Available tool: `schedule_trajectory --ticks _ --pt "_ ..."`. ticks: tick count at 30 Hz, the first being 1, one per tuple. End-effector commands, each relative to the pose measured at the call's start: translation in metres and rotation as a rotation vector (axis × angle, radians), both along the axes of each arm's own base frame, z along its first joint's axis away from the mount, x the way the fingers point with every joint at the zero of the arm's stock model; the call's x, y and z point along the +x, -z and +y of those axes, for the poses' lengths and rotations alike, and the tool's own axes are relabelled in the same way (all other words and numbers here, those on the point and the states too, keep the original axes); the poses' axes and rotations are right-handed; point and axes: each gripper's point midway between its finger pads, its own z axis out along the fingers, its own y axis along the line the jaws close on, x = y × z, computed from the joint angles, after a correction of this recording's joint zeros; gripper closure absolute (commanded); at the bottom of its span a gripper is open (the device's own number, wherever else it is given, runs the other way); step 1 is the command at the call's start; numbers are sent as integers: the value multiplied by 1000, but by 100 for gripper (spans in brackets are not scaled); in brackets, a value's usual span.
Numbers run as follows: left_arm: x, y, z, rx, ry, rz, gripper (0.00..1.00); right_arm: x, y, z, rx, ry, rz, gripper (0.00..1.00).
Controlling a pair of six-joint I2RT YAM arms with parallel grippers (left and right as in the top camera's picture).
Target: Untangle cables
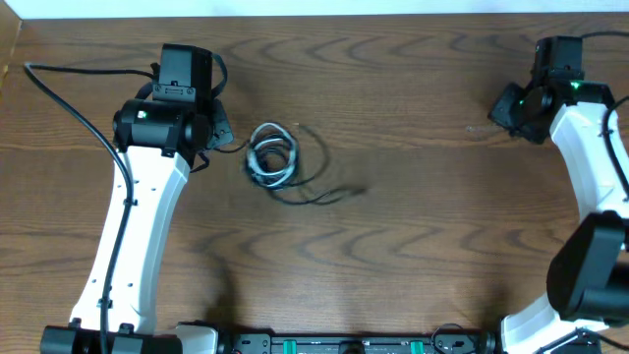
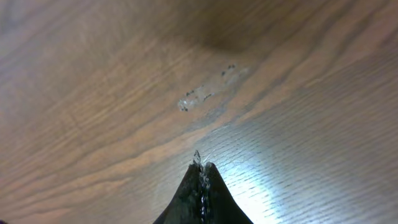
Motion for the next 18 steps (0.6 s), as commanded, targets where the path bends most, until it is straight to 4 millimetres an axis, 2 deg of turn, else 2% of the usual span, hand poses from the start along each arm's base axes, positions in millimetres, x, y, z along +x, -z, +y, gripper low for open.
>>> schedule_trajectory --ticks 1,6,9,13,15,17,18 --pt "-5 18 -24 -116 58 62 92 7 -4 28 76 -185 -34 99" --pt "-2 30 -43 -154 126 100 92 13 -26 83 203 -472 -155 77" --pt "4 30 -66 -209 218 87 93 12 -31 97 220 -513 -170 67" --pt "8 23 -110 -296 394 45 90 10 -34 106 220 -533 -174 57" --pt "5 22 -129 -294 471 37 60 10 -34 106 224 -534 -174 49" --pt "1 24 -144 -271 550 39 36 10 -34 106 224 -533 -173 43" --pt "-1 25 -148 -248 580 42 29 10 -34 106 224 -532 -172 40"
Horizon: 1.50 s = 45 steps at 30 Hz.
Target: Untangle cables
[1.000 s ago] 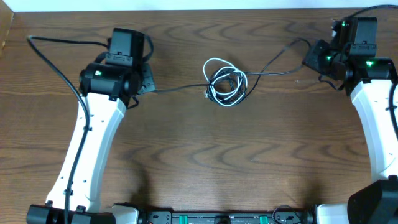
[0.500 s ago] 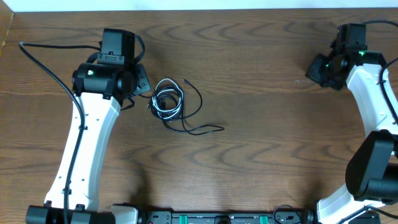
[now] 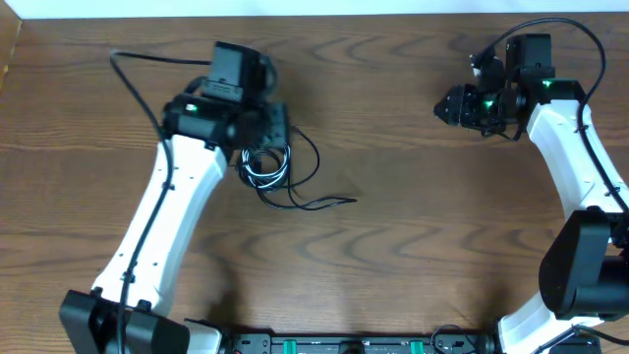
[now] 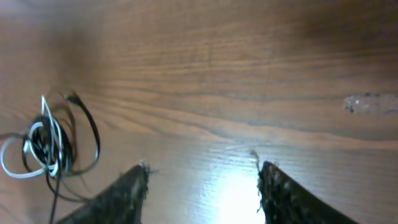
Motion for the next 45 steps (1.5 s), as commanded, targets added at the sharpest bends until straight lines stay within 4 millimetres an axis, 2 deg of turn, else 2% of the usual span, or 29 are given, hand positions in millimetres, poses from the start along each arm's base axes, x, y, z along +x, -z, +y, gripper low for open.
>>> schedule_trajectory --ticks 1,3,8,13,15,19,23,27,36,41,45 --pt "-10 10 -21 41 136 4 16 3 -20 3 15 -25 -55 38" --pt "-7 12 -10 111 91 -7 10 3 -20 2 14 -23 -55 36" --pt "4 13 35 170 -176 5 9 2 -16 -4 -19 -6 -42 34" --pt "6 15 59 182 -250 27 9 0 -11 -12 -65 16 -23 30" --pt "5 16 65 186 -273 38 10 -1 -11 -12 -66 15 -20 29" --pt "2 25 83 201 -380 67 21 -2 -10 -11 -66 14 -13 28" --pt "-5 46 86 201 -401 107 31 -3 -10 -12 -70 15 -12 26" --pt "-9 75 74 174 -372 148 44 -3 -10 -12 -70 15 -11 26" --pt "-4 122 73 198 -394 232 49 -5 -8 -11 -70 14 1 25" --pt "-2 144 72 217 -391 276 62 -6 -8 -11 -70 14 3 25" --pt "0 147 72 216 -391 273 77 -6 -8 -11 -70 14 4 25"
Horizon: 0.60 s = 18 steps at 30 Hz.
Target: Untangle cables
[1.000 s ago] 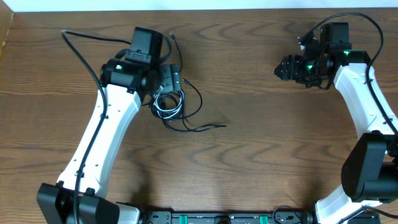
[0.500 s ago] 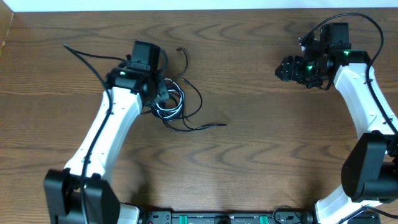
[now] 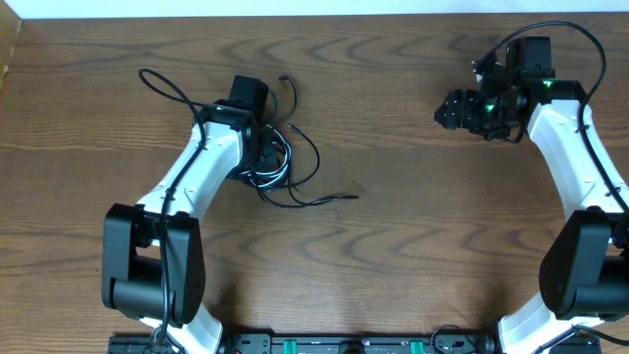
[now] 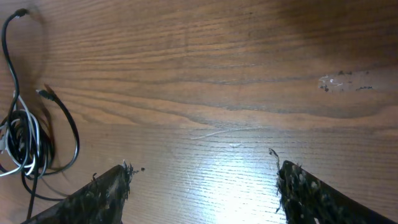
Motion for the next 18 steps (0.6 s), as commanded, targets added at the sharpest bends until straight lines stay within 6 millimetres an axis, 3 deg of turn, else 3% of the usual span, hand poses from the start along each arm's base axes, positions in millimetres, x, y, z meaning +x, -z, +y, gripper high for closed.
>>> schedule_trajectory --ticks 1,2,5,8,12,15,18 --pt "2 1 0 4 -2 -8 81 4 -17 0 -6 -9 -47 25" --pt "4 0 0 2 -2 -17 92 4 -17 0 -6 -10 -46 25" --pt "10 -8 -2 -5 -1 -41 92 3 -17 4 -6 -18 -45 25" --pt "16 -32 -12 -55 40 -86 93 1 -17 10 -4 -34 -41 25" --pt "21 -91 -41 -197 182 -222 93 -2 -19 30 29 -81 -43 25" --pt "13 -141 -65 -304 274 -343 93 -5 -25 57 85 -149 -61 25" --pt "0 -178 -81 -366 330 -434 93 -8 -34 88 147 -248 -103 25"
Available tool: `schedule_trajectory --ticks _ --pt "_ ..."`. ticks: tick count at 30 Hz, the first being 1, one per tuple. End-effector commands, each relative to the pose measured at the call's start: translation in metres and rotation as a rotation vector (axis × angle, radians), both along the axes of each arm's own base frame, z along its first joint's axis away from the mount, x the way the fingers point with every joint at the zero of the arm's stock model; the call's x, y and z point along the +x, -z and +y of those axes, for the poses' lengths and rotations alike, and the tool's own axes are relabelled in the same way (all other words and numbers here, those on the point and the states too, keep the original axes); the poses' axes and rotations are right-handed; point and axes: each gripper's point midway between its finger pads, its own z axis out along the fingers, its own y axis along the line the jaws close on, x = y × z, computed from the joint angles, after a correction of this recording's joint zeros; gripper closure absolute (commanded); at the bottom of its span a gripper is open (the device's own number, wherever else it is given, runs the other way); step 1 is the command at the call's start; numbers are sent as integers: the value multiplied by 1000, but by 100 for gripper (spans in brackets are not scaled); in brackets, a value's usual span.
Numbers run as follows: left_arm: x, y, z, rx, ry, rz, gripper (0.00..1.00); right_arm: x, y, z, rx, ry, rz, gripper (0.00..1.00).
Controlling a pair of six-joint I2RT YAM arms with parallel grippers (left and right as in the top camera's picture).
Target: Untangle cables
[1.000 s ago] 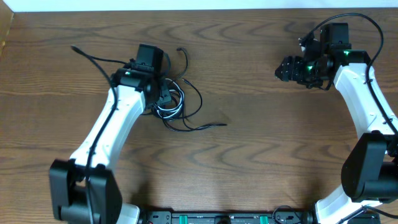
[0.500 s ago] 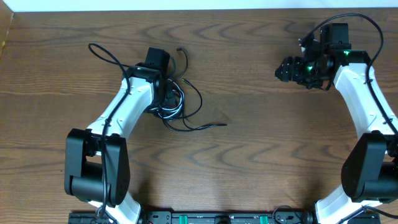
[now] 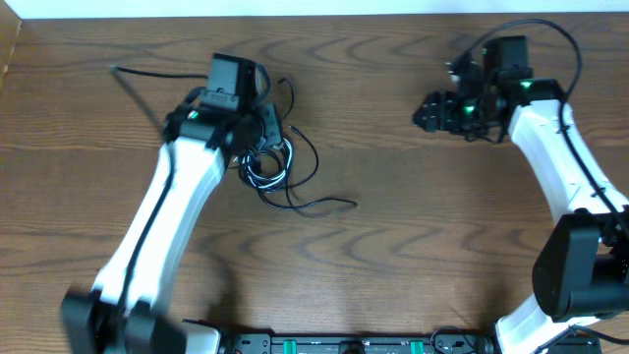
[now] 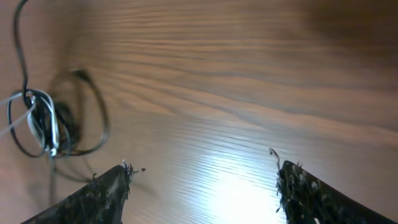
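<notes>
A tangle of black and white cables (image 3: 272,163) lies left of the table's centre, with a black strand trailing to the right (image 3: 329,204) and one end sticking up (image 3: 285,85). My left gripper (image 3: 266,130) is down on the tangle's upper edge; its jaws are hidden by the arm and blurred. My right gripper (image 3: 425,110) hovers far to the right, pointing at the tangle, open and empty. In the right wrist view the tangle (image 4: 43,121) is far left, well beyond the gripper (image 4: 202,169) and its spread fingers (image 4: 109,186).
The bare wooden table (image 3: 393,246) stretches around the cables. A black arm cable (image 3: 138,71) runs off behind my left arm. A loop of arm cable arcs above my right wrist (image 3: 550,34).
My right gripper has shifted a little left towards the tangle, still open. My left arm has changed pose, with its gripper still at the tangle's top. The tangle lies about where it was.
At first my right gripper was shut at the far right and my left gripper sat just left of the tangle. Then the right one was open, facing the tangle, and the left was over it. A cable end later stood up, and still does.
</notes>
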Motion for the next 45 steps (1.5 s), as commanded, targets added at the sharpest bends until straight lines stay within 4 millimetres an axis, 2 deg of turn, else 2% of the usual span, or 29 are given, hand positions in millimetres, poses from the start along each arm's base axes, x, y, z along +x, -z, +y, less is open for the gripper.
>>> schedule_trajectory --ticks 1,4,8,16,24,29,35,42,45 --pt "-18 -51 -28 -100 128 -115 93 -5 -30 44 110 -138 -79 26" --pt "-27 -75 -34 -143 132 -174 93 -9 -41 75 172 -220 -119 27" --pt "-26 -108 -41 -229 116 -267 93 -16 -54 108 247 -309 -160 29" --pt "-10 -181 -45 -377 66 -516 93 -31 -57 140 272 -368 -153 31" --pt "-10 -226 -45 -499 28 -638 93 -41 -63 168 282 -439 -197 32" --pt "-11 -235 -38 -490 0 -676 93 -37 -65 168 282 -438 -215 39" --pt "-12 -233 -38 -486 0 -666 93 -33 -66 172 259 -436 -249 51" --pt "-13 -226 -38 -479 -4 -640 93 -33 -75 194 279 -482 -325 51" --pt "-14 -227 -40 -485 5 -637 92 -32 -69 203 269 -492 -336 51"
